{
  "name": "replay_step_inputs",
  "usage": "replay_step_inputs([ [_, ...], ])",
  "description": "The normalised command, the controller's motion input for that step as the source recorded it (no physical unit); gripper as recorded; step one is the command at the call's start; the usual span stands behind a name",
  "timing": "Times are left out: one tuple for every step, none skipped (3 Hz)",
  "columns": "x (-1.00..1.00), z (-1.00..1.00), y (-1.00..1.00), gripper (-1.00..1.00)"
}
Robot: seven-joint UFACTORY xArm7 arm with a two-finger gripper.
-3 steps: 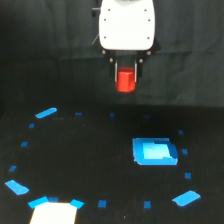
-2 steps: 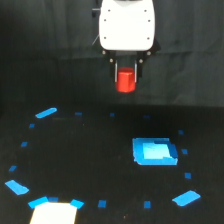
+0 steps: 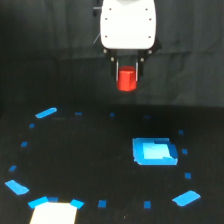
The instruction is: Pick up the red object from the table
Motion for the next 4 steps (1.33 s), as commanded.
replay_step_inputs([
  [0.01,0.24,0.2,-1.0],
  [0.15,0.08,-0.12,-1.0],
  [0.26,0.63,0.2,-0.99],
  [0.32,0.75,0.37,-1.0],
])
